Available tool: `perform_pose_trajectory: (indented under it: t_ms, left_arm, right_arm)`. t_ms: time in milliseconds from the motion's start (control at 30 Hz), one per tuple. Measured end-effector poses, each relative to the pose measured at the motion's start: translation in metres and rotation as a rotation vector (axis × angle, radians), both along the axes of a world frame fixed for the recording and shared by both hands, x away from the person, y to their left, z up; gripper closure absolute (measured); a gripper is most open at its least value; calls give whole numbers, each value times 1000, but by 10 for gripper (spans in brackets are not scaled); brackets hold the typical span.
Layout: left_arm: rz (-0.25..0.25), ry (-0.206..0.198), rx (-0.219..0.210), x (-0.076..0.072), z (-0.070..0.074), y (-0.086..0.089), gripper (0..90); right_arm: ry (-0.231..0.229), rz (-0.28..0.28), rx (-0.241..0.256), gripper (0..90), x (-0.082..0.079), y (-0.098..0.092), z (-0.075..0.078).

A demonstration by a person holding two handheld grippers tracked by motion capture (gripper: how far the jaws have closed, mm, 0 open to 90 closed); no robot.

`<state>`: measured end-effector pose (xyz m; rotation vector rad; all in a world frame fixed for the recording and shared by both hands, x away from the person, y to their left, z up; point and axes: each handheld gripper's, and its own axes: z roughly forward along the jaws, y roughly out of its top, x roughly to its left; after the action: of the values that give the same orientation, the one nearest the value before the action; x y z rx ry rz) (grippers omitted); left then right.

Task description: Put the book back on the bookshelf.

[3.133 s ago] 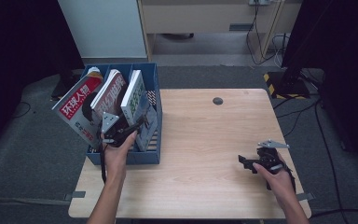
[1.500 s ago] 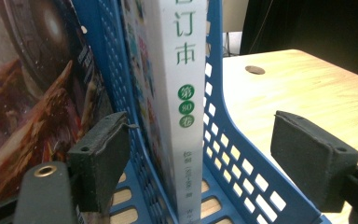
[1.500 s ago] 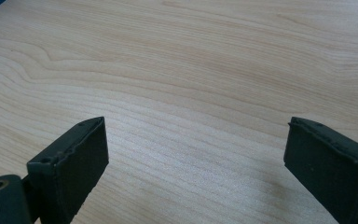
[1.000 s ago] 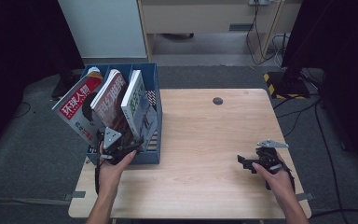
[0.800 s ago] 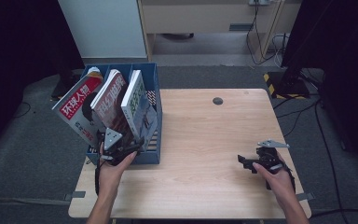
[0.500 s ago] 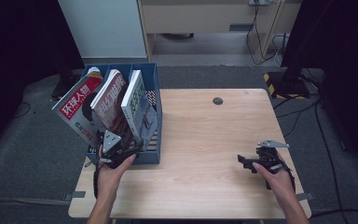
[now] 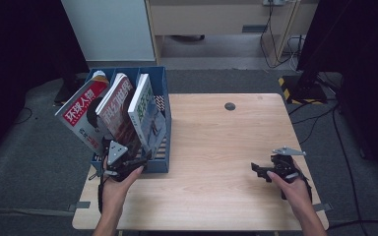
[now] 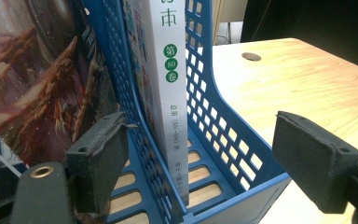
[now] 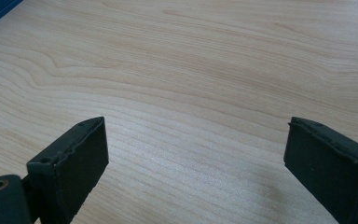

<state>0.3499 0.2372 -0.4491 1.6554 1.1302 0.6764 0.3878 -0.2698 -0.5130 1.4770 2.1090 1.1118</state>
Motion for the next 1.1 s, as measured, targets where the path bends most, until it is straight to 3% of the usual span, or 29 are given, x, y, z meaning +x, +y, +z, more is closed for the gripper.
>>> perform_pose_trajectory:
  t_ms: [433,633,800,1100]
  left_arm:
    - [-91,-8,26,-4,6,-27,184]
    - [-164,-3,56,-2,6,-48,179]
    - [-262,6,92,0,9,-76,176]
    - [-365,57,160,13,-6,-110,167]
  right_arm:
    - [1,-1,2,67,0,-2,1]
    - [2,3,-3,66,0,0,0]
    - [1,5,-8,66,0,0,-1]
    - [6,6,-8,62,0,0,-2]
